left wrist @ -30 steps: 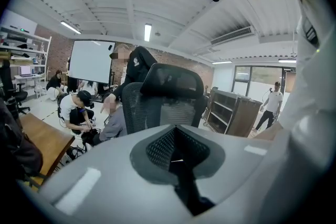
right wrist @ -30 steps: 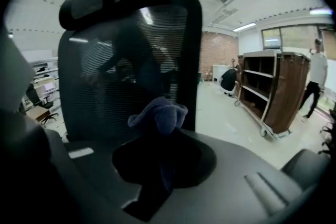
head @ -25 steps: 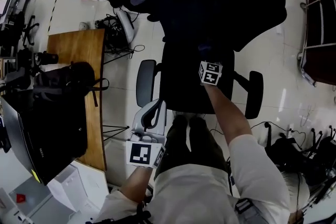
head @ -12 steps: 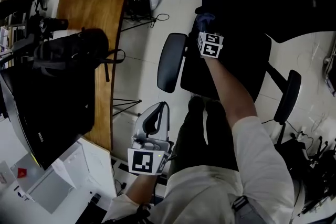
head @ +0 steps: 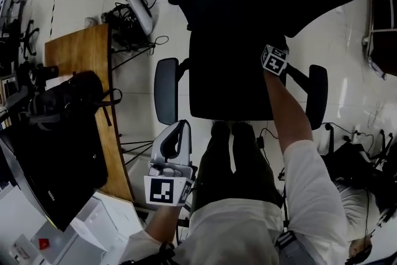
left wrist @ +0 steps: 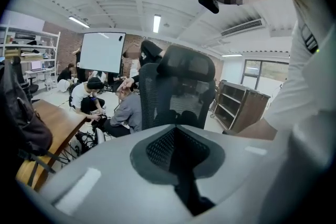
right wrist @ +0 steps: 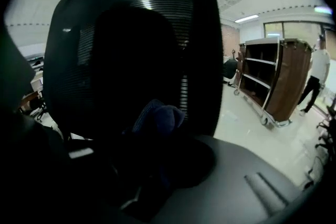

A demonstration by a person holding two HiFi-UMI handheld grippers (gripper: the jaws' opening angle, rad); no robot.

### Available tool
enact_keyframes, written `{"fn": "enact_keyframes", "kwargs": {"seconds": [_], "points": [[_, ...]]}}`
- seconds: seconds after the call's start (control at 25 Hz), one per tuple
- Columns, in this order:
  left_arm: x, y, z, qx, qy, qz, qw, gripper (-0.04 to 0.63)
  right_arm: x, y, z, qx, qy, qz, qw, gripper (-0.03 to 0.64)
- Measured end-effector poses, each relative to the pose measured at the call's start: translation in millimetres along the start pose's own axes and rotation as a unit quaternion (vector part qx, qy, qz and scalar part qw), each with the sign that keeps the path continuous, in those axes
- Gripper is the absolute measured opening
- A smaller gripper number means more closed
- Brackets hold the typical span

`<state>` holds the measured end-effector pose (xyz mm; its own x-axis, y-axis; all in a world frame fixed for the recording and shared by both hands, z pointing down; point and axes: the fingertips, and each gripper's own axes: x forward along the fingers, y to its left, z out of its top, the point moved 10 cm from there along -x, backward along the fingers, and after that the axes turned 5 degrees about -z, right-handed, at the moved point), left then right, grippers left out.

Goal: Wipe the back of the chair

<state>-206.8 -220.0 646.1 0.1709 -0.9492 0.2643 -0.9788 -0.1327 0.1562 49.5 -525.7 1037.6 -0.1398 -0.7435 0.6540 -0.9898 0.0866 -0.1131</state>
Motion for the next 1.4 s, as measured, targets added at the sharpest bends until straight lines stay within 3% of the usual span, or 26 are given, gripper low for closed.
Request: {"fn": "enact_keyframes", "kwargs": {"seconds": [0.16,0.28,0.4,0.52,0.56,0.68,0.8,1.04,1.16,1.32,1.4], "points": [[25,-25,4,0.014,0.007,-0.039,0.9991,0.064,-1,-63,-10,0.049,0.020,-0.063,0.997,0.048],[31,-37,10,0.024,0.010,-0.055,0.9982,0.064,-10,-76,-7,0.068,0.020,-0.070,0.995,0.048],[29,-45,21,0.023,0.021,-0.055,0.9980,0.064,-51,-62,3,0.069,-0.004,-0.034,0.997,0.048],[20,-53,31,0.028,0.072,-0.042,0.9962,0.064,-114,-29,42,0.053,-0.083,0.042,0.994,0.048],[10,-53,36,0.031,0.070,-0.036,0.9964,0.064,-139,-15,63,0.045,-0.114,0.062,0.991,0.048],[-49,-50,58,0.045,-0.027,-0.031,0.9981,0.064,-250,31,118,0.026,-0.201,0.095,0.975,0.048],[-119,-59,79,0.078,-0.121,-0.034,0.9890,0.064,-385,59,162,0.026,-0.298,0.132,0.945,0.048],[-210,-94,111,0.118,-0.174,-0.020,0.9775,0.064,-650,58,178,0.004,-0.430,0.193,0.882,0.049],[-228,-104,131,0.120,-0.163,-0.013,0.9793,0.064,-711,57,176,-0.013,-0.445,0.212,0.870,0.049],[-234,-101,133,0.146,-0.213,-0.019,0.9659,0.064,-740,62,170,-0.027,-0.445,0.204,0.871,0.049],[-238,-99,129,0.149,-0.215,-0.025,0.9647,0.063,-748,65,166,-0.031,-0.449,0.197,0.871,0.049]]}}
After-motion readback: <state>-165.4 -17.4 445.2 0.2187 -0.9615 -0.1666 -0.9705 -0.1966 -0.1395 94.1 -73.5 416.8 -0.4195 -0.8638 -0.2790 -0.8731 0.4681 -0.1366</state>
